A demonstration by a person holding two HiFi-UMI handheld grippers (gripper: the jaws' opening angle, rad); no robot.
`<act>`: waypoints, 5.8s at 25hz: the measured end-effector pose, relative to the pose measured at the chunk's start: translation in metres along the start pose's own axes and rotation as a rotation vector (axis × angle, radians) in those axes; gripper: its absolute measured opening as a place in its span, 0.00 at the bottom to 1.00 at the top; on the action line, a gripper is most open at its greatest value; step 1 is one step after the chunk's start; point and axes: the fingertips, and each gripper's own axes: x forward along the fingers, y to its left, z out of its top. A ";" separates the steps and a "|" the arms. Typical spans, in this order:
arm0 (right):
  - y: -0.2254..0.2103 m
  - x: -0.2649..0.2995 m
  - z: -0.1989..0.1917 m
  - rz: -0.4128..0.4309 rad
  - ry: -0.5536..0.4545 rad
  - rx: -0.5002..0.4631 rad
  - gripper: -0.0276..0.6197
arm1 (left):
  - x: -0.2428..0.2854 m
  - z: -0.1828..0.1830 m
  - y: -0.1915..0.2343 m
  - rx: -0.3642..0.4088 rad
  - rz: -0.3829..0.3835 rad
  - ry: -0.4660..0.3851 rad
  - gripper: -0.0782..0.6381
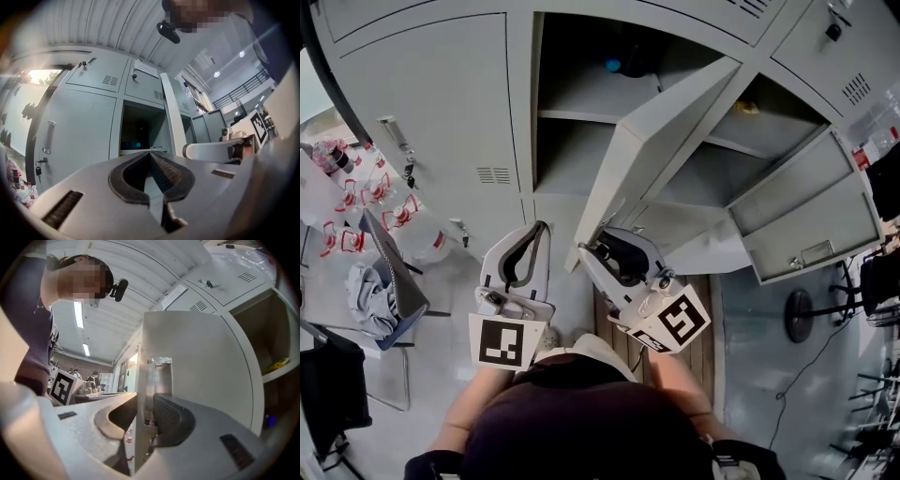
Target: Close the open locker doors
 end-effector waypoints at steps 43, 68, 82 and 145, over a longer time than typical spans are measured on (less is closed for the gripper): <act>-0.033 0.098 -0.015 -0.092 0.015 -0.024 0.18 | 0.019 -0.037 0.060 -0.067 -0.047 0.055 0.11; -0.058 0.126 -0.020 -0.138 0.031 -0.028 0.14 | 0.037 -0.044 0.076 -0.069 -0.031 0.065 0.11; -0.073 0.142 -0.023 -0.208 0.055 -0.022 0.13 | 0.042 -0.047 0.084 -0.077 -0.022 0.067 0.11; -0.086 0.000 0.019 -0.465 0.063 -0.020 0.05 | 0.033 -0.004 -0.017 -0.055 -0.060 0.046 0.11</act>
